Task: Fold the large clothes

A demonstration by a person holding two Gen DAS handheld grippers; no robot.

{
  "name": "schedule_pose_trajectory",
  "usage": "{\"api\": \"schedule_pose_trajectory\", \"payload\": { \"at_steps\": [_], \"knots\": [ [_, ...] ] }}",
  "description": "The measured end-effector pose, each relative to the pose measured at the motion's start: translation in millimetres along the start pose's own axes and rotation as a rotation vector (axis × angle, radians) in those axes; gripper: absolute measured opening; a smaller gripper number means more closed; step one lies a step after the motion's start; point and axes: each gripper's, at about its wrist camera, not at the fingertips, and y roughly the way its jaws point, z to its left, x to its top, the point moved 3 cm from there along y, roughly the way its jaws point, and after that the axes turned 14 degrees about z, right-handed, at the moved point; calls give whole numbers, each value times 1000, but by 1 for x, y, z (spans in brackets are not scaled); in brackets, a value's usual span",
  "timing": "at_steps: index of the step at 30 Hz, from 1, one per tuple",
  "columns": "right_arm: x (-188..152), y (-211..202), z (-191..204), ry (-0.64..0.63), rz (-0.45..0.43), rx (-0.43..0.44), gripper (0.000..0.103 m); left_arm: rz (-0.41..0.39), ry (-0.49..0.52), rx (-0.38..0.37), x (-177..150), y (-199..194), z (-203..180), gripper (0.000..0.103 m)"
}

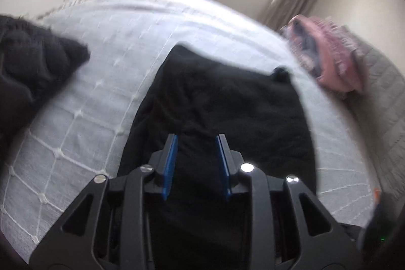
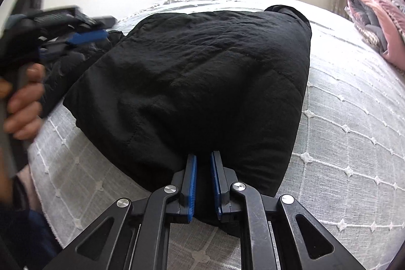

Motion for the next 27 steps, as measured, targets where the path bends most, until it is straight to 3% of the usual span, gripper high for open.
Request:
{"api": "schedule_pose_trajectory", "payload": {
  "at_steps": [3,5,9,11,13,18,21,22,23,27],
  "knots": [
    [6,-16,-9,24,-23,66,14,29,-21,61,-3,26,12,27],
    [17,-34,-23,57,-59,116,13,32,-26,53,-3,24,14,26],
    [60,-47,-67,184,-101,35,13,53,-84,-9,-2,23,25,21],
    [91,-43,-94,275,-100,61,14,61,-104,-32,0,22,28,19],
    [127,-32,-115,336,-79,85,14,66,-118,-32,-1,21,30,15],
    [204,17,-151,421,12,47,14,82,-132,-52,-2,23,34,15],
    [225,61,-161,443,85,52,15,84,-124,-42,-1,25,32,15],
    [229,90,-157,414,147,28,14,85,-123,-34,-1,25,31,15],
    [230,104,-152,383,147,-25,14,84,-122,-29,0,25,31,15],
    [240,104,-136,323,136,-150,13,79,-119,-23,-2,25,30,15]
  ]
}}
